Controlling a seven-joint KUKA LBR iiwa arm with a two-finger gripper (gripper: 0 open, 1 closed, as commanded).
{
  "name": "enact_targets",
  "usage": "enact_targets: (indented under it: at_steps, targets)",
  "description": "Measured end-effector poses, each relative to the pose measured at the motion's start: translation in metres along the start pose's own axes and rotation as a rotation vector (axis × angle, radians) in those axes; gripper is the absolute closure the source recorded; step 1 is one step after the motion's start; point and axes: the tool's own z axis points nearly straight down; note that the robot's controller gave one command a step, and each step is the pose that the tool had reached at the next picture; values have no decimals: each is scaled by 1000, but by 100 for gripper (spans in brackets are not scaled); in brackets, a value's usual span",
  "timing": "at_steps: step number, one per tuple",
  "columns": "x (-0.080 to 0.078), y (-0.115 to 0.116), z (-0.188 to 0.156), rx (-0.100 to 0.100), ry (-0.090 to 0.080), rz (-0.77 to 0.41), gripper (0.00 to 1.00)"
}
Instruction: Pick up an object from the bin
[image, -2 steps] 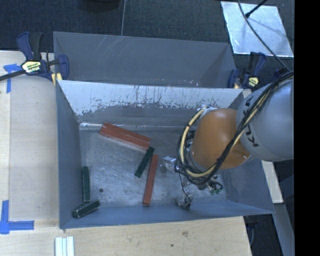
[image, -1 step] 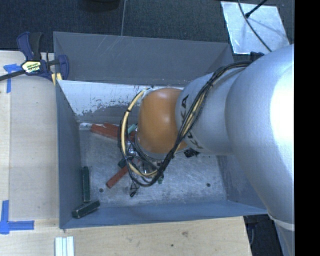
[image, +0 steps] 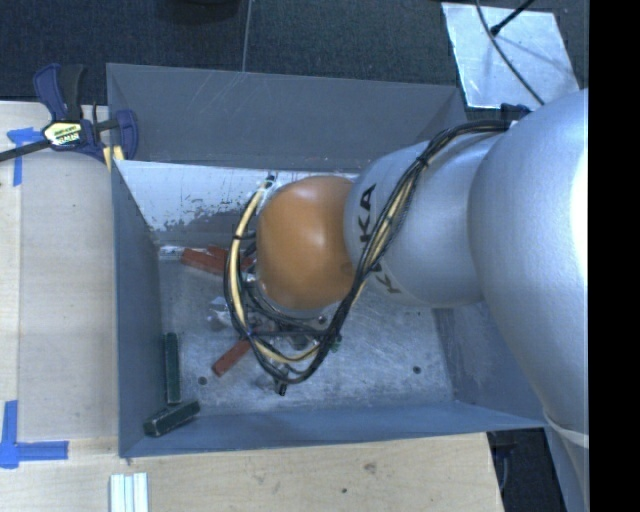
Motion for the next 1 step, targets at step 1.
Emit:
enact_targets:
  at_steps: [1]
  targets:
    - [-10,3,31,-1,0,-390,0]
